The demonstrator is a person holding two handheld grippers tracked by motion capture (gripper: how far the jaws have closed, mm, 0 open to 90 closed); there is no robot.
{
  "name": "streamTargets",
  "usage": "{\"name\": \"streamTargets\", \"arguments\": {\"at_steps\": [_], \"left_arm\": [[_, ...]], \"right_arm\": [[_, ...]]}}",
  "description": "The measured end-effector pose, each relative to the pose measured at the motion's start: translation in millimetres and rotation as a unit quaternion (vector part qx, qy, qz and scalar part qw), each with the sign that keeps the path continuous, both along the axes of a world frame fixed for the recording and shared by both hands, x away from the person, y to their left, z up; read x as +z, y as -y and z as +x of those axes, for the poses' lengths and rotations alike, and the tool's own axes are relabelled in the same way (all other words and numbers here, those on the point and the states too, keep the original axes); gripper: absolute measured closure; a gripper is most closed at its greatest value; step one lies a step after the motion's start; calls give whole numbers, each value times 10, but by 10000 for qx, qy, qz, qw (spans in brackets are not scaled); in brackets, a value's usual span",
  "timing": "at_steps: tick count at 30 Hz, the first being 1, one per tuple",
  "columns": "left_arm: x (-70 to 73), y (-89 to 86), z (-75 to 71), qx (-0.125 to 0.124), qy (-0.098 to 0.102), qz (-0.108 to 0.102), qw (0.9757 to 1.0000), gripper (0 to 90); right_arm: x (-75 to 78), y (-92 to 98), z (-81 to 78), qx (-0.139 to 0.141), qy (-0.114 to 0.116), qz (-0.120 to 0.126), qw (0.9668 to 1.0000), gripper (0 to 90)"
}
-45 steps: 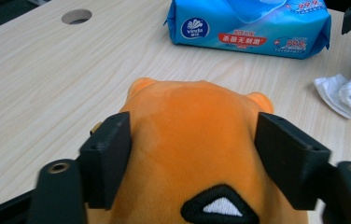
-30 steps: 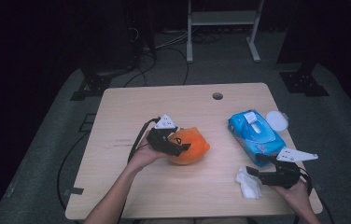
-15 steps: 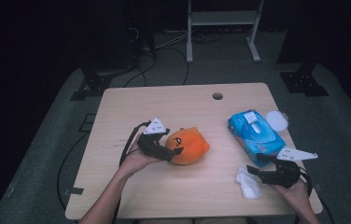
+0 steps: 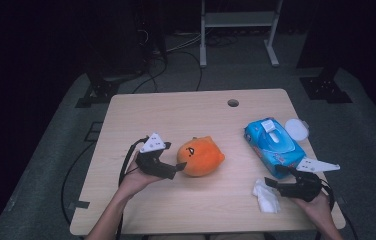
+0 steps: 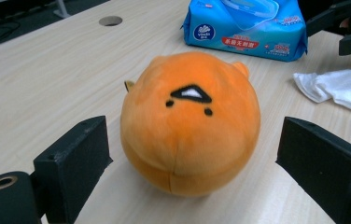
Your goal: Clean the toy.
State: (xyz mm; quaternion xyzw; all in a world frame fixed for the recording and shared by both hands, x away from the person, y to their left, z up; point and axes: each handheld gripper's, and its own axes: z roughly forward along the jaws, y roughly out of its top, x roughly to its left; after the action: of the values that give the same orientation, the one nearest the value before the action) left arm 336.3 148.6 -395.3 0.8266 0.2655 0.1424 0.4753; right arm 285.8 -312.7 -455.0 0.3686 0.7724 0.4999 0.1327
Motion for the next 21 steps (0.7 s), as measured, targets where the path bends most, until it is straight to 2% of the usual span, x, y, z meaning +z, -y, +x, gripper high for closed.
{"name": "streamTargets", "arguments": {"at_steps": [2, 8, 12, 14, 21], "left_arm": [[-27, -47, -56, 59, -10, -62, 10000, 89], [-131, -187, -168, 240, 0, -40, 9997, 88], [-222, -296, -246, 449, 52, -59, 9990, 88], [-271, -341, -276, 501, 32, 23, 9987, 81], [-406, -475, -410, 733, -29, 88, 9973, 80]], "right_arm": [[-1, 1, -9, -4, 1, -43, 10000, 279], [-13, -6, -3, -38, -52, -113, 9999, 277], [-16, -15, -1, -47, -67, -136, 9999, 276], [-20, -16, 4, -58, -94, -178, 9998, 275], [-37, 3, -10, -83, -117, -137, 9998, 275]]}}
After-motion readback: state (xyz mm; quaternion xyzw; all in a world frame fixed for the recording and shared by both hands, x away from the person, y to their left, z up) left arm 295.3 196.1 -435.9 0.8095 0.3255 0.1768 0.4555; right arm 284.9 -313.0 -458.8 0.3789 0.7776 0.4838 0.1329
